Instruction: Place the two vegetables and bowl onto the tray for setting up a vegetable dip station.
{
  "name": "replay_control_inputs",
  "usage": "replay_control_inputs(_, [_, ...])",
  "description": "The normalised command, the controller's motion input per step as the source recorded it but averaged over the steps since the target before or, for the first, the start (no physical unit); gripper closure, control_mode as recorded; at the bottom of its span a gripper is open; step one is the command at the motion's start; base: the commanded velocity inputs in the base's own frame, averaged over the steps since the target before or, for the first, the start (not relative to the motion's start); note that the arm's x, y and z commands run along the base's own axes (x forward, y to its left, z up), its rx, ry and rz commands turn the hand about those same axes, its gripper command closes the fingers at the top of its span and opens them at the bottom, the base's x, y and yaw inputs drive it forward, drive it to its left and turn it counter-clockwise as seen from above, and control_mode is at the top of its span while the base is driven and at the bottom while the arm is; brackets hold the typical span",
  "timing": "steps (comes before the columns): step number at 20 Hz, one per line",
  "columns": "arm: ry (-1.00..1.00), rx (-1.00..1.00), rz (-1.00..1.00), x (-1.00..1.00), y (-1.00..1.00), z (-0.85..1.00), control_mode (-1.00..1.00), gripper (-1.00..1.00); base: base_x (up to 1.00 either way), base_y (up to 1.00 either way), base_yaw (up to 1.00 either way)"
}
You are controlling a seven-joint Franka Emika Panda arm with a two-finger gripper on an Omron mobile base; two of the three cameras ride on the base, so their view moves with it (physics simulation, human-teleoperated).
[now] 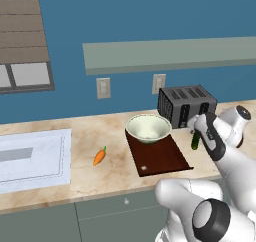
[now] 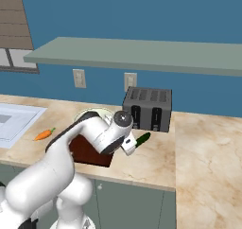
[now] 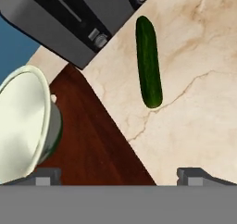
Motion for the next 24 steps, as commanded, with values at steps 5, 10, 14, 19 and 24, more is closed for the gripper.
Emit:
replay_control_inputs(5, [0.03, -0.15, 0.01, 0.17, -0.22, -0.1, -1.0, -1.0, 0.0, 0.0, 0.0])
replay_control_inputs(10, [0.1, -0.11, 0.05, 0.23, -0.22, -0.22, -1.0, -1.0, 0.0, 0.0, 0.0])
replay_control_inputs(14, [0.14, -0.08, 0.08, 0.32, -0.17, -0.29, -1.0, -1.0, 0.0, 0.0, 0.0])
replay_control_inputs(19, [0.14, -0.03, 0.09, 0.32, -0.18, -0.25, -1.0, -1.0, 0.0, 0.0, 0.0])
replay_control_inputs(24, [0.02, -0.02, 0.09, 0.24, -0.18, -0.25, -1.0, -1.0, 0.0, 0.0, 0.0])
